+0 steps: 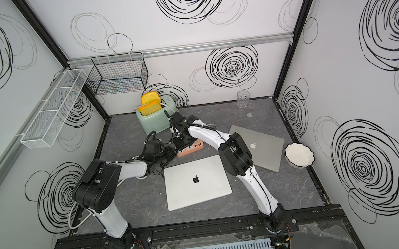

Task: Unplug the laptop charger
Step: Remove the plug from the socket.

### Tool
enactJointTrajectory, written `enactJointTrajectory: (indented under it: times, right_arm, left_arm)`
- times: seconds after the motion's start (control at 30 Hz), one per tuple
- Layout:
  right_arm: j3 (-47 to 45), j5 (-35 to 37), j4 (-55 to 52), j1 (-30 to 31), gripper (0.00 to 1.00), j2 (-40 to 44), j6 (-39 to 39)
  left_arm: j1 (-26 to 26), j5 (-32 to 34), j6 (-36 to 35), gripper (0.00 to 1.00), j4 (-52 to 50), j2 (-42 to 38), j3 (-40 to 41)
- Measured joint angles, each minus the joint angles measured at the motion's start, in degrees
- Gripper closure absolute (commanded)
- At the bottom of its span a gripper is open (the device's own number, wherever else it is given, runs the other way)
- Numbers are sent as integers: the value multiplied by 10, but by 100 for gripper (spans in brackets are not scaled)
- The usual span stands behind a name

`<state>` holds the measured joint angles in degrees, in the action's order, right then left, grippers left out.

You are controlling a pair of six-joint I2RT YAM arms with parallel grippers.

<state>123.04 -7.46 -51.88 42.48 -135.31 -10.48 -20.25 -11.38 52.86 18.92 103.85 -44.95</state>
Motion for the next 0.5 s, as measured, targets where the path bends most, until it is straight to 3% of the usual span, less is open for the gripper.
enactJointTrajectory:
  times: [0.27,0.5]
  right_arm:
    - [0,-57,0,-24,84,-2,-22]
    - [0,-53,-4,-26,84,-2,-17]
  left_arm:
    - [0,0,-5,50,6,3,-1]
    - [-5,4,-9,50,7,4,-2]
